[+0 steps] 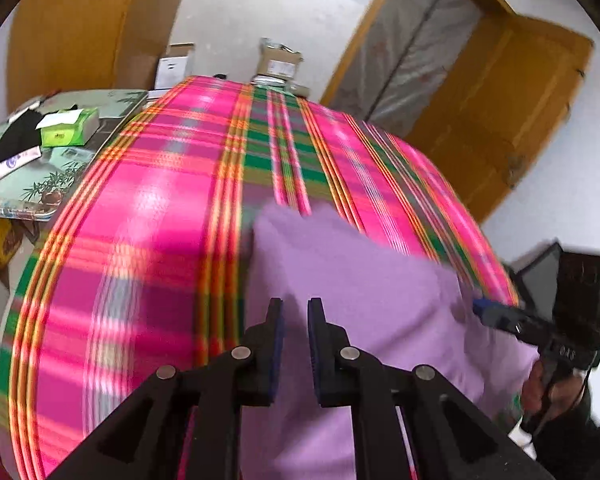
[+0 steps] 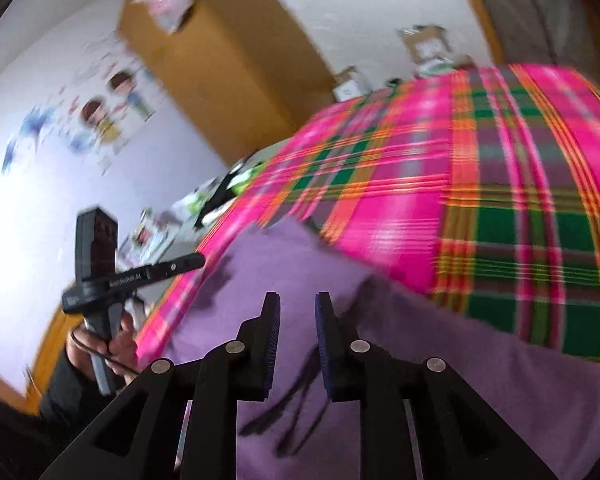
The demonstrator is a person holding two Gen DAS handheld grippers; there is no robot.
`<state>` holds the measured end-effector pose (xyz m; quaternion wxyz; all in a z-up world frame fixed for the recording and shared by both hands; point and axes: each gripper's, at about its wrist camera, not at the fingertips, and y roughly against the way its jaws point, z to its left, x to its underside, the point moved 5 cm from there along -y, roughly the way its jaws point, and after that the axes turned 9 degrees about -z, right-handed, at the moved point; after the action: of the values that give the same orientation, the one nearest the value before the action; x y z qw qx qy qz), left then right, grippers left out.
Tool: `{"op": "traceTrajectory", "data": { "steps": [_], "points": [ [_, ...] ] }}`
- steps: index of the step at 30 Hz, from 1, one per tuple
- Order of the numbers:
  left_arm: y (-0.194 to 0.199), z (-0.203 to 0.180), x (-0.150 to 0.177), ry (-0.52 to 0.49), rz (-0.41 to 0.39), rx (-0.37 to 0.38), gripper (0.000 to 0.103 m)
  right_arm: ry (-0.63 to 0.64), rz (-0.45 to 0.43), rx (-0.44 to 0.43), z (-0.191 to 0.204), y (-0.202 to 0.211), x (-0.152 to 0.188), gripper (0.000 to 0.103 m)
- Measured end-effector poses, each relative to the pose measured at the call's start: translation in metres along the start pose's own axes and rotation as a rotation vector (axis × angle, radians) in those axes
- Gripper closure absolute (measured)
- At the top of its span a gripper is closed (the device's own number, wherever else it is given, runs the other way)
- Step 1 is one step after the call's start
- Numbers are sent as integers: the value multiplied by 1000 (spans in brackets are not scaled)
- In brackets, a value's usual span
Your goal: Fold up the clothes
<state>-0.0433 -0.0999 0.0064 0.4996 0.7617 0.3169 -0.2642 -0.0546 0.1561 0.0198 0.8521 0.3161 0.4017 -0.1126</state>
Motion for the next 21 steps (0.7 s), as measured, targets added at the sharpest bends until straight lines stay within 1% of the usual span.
{"op": "traceTrajectory", "data": {
  "steps": [3,5,7,9,12,15,18,20,21],
  "points": [
    [3,-9,31,-45,47,0,92,77,50,-27,21,-10,19,83],
    [2,-13,43,-63,61,-9,92,109,90,-19,27,-18,30,84],
    [8,-14,49,-91,38,-20,92,181,116,10,32,-20,43,84],
    [11,-16,52,-95,35,-17,92,247,121,29,35,-15,49,84],
    [12,-19,55,-117,23,-24,91,314,148,64,35,-11,57,80],
    [14,-24,59,-160,4,-45,89,328,154,90,36,-12,59,80],
    [15,-29,62,-194,-13,-64,88,345,136,115,37,-11,62,79],
    [17,-32,61,-176,-5,-67,88,337,128,111,36,-8,63,79],
    [18,-35,59,-165,-5,-54,88,329,130,103,35,-7,63,79]
  ]
}}
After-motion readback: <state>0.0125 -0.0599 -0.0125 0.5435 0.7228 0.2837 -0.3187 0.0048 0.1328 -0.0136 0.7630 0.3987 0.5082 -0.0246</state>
